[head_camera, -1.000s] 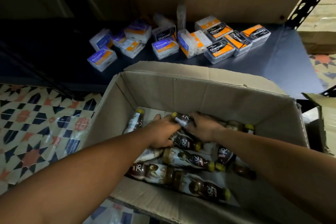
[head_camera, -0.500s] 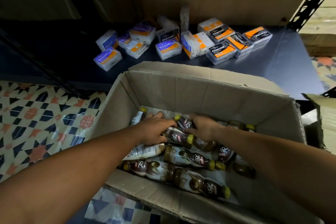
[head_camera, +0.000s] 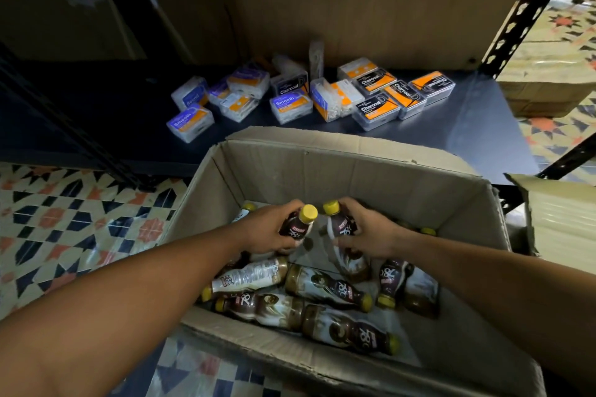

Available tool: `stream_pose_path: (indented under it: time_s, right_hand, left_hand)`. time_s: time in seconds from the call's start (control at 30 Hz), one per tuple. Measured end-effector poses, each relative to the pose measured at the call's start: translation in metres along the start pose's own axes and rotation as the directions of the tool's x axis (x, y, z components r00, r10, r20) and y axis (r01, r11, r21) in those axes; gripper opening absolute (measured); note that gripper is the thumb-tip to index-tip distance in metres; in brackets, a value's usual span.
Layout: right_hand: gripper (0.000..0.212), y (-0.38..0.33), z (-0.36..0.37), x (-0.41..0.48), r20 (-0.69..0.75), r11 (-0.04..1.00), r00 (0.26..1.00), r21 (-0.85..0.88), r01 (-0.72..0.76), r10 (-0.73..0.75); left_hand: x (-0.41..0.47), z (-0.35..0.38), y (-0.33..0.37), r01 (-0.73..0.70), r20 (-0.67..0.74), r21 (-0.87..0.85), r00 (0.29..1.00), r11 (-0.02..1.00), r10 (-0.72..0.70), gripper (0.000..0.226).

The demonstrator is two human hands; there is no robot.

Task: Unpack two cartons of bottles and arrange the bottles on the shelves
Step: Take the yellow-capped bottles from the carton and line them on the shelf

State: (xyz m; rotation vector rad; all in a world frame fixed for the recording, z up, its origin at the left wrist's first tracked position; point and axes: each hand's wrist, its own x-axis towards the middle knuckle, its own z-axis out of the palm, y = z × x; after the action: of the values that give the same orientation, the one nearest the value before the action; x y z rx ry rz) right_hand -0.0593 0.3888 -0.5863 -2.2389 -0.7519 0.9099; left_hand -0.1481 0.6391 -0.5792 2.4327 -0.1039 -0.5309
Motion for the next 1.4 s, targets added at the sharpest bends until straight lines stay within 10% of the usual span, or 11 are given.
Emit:
stream_pose_path:
  time_s: [0.47, 1.07, 1.4]
  right_hand:
    - [0.066, -0.047, -0.04, -0.058, -0.342, 0.913, 0.924, 0.298, 0.28, -0.172]
    - [0.057, -0.254, -0.253, -0.218, -0.721, 0.694, 0.467, -0.025, 0.72, -0.511]
    - [0.057, -0.278, -0.357, -0.234, -0.786, 0.749, 0.448, -0.027, 0.662, -0.425]
  left_hand:
    - [-0.004, -0.035, 0.076, -0.176, -0.266, -0.421, 0.962, 0.89, 0.065, 0.048]
    - [-0.099, -0.263, 0.345, -0.691, -0.718, -0.135, 0.562, 0.71, 0.411, 0.039]
    - [-0.047, -0.33, 0.429, -0.674, -0.721, -0.214, 0.597, 0.707, 0.351, 0.03]
